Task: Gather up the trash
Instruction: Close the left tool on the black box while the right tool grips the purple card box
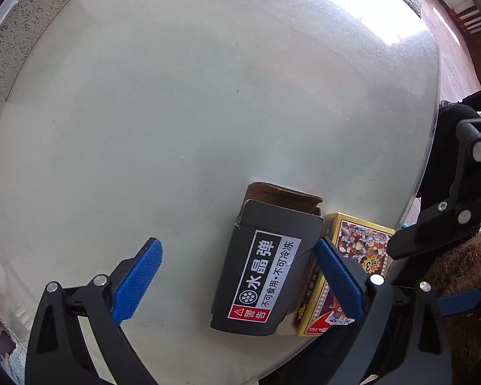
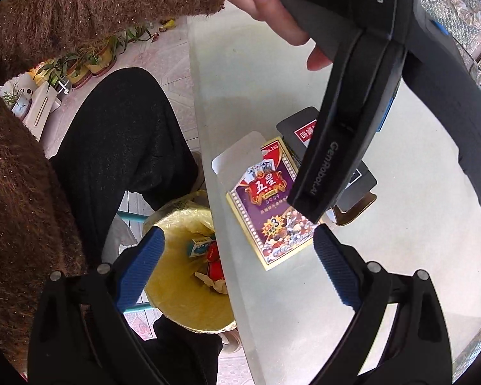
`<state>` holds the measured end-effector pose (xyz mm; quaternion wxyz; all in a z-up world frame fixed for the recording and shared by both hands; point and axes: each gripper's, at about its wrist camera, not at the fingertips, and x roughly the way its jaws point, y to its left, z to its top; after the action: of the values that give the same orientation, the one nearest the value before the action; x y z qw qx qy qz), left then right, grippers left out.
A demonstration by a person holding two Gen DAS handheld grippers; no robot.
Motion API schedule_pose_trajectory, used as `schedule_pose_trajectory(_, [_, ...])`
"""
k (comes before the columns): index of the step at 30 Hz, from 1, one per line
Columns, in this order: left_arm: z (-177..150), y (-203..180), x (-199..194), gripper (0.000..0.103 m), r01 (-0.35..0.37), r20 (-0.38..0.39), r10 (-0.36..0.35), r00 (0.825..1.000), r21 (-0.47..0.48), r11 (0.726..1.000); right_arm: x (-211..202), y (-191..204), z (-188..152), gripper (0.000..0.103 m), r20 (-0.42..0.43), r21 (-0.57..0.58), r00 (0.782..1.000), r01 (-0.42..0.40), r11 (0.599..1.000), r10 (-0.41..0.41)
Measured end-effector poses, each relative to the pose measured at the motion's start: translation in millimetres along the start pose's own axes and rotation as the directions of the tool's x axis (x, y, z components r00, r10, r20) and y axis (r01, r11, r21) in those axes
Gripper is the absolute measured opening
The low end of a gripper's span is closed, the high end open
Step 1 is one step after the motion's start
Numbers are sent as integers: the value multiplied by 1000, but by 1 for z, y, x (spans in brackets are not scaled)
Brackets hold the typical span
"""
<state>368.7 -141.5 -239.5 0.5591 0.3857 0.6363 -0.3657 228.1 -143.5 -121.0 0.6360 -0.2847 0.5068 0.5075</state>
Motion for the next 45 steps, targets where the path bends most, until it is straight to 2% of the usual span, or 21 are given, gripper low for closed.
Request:
schedule_pose_trajectory(5, [1,9,4,96,45,2,-45,999,-18,999,7,-9,1,91,-3,3,1000,0,1000,1])
schedule_pose_trajectory(11, [1,14,4,96,70,23,-70,997,-5,998,21,-14,4,91,-8,-30,1000,20,999,-20])
schedule_pose_trajectory(15, [-3,15,8,97,112,33,-113,993,7,994,29,-12,4,91,-9,-60,1000,30,998,-30])
schedule_pose_trajectory(20, [-2,16,6,97,87,43,-88,995,33,996,38,-12,4,91,-3,-67,999,52,996,-52])
schedule_pose_trajectory(21, [1,17,3,97,86,48,-87,995,33,996,39,-13,4,87,-1,-60,998,57,997,-57])
schedule_pose_trajectory(22, [0,19,3,97,90,48,-92,995,32,995,40,-15,4,77,1,-51,998,55,997,-55])
schedule_pose_trajectory(23, [0,21,3,97,94,52,-95,994,35,995,41,-16,3,73,3,-42,999,52,998,-52])
schedule_pose_trajectory(27, [-13,10,8,97,110,68,-113,991,49,993,44,-18,2,72,0,-32,997,77,996,-77])
schedule_pose_trajectory(28, [-12,8,10,97,105,65,-108,992,57,993,44,-18,2,72,4,-34,996,86,996,-86])
schedule_pose_trajectory(32, [-16,-6,18,97,-35,70,26,997,126,991,43,-20,1,69,19,1,995,97,995,-97])
schedule_pose_trajectory(37, [-20,-2,18,96,-20,100,11,995,90,996,42,-22,0,67,25,33,992,125,992,-126])
schedule_pose_trajectory(40, [-25,-1,18,94,-44,124,34,992,73,996,40,-23,-1,64,30,48,991,130,990,-132])
schedule_pose_trajectory(43, [-33,0,15,84,-52,138,46,989,44,998,37,-19,0,61,31,56,989,146,988,-148])
schedule_pose_trajectory(45, [-35,1,11,73,-51,151,46,987,34,998,35,-18,1,60,27,68,987,156,985,-159])
